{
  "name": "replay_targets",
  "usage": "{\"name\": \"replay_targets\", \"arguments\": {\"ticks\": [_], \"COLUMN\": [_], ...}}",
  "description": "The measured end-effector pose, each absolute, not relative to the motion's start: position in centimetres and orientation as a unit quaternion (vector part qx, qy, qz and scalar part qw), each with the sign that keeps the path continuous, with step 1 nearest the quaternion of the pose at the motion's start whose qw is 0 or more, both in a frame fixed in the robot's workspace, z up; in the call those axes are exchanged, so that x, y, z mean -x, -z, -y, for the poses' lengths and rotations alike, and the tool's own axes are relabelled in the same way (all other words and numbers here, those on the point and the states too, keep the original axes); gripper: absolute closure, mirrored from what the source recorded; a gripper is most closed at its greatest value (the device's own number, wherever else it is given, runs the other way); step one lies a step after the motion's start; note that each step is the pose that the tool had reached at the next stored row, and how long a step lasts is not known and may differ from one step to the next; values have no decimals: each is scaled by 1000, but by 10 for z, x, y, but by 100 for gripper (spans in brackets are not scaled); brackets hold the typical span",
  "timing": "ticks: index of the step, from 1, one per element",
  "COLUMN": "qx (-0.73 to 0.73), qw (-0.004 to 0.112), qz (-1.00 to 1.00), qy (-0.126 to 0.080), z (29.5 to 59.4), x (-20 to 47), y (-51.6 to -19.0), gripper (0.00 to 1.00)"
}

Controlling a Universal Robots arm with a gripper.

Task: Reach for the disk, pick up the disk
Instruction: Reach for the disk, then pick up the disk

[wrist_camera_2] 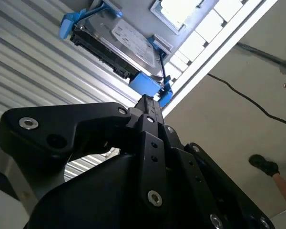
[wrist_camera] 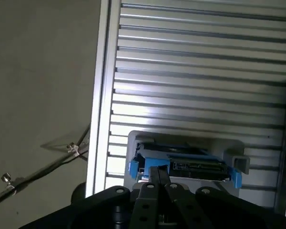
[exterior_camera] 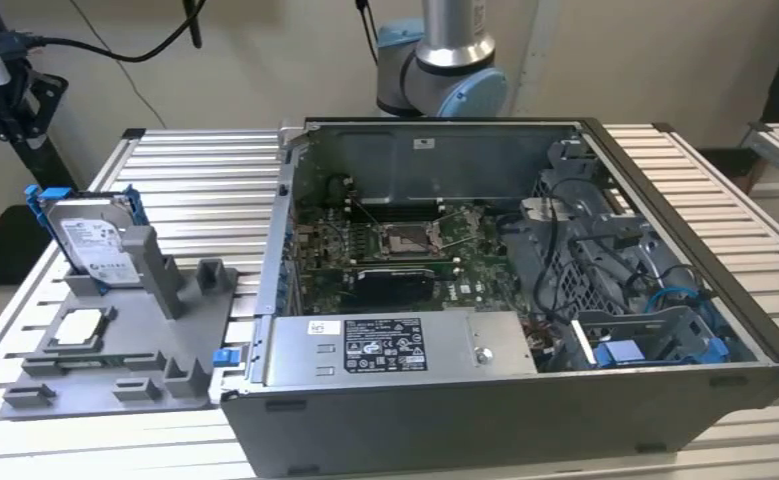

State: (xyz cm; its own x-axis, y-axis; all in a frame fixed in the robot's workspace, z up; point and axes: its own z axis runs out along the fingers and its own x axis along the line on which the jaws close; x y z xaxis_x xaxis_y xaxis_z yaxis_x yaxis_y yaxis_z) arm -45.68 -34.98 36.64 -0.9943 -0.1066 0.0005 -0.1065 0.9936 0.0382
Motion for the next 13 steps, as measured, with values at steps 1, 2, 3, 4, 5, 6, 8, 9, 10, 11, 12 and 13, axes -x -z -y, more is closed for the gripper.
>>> {"name": "replay_targets", "arguments": {"ticks": [1,2,3,4,5,6,8,9,10,11,12,13], "qx": [-63,-72,-81,-90,-99,-108,-126,-135,-144,-153,-162,-171], "qw": [1,2,2,2,2,2,3,3,3,3,3,4], "qz": [998,997,997,996,995,994,992,991,989,988,987,985], "qy": [19,19,19,19,19,19,19,19,19,19,19,19], "z": [350,350,350,350,350,350,350,350,350,350,350,350], "x": [457,457,457,457,457,457,457,457,457,457,457,457], "y": [-366,-366,-366,-366,-367,-366,-366,-366,-366,-366,-366,-366], "gripper": [100,100,100,100,100,100,100,100,100,100,100,100]}}
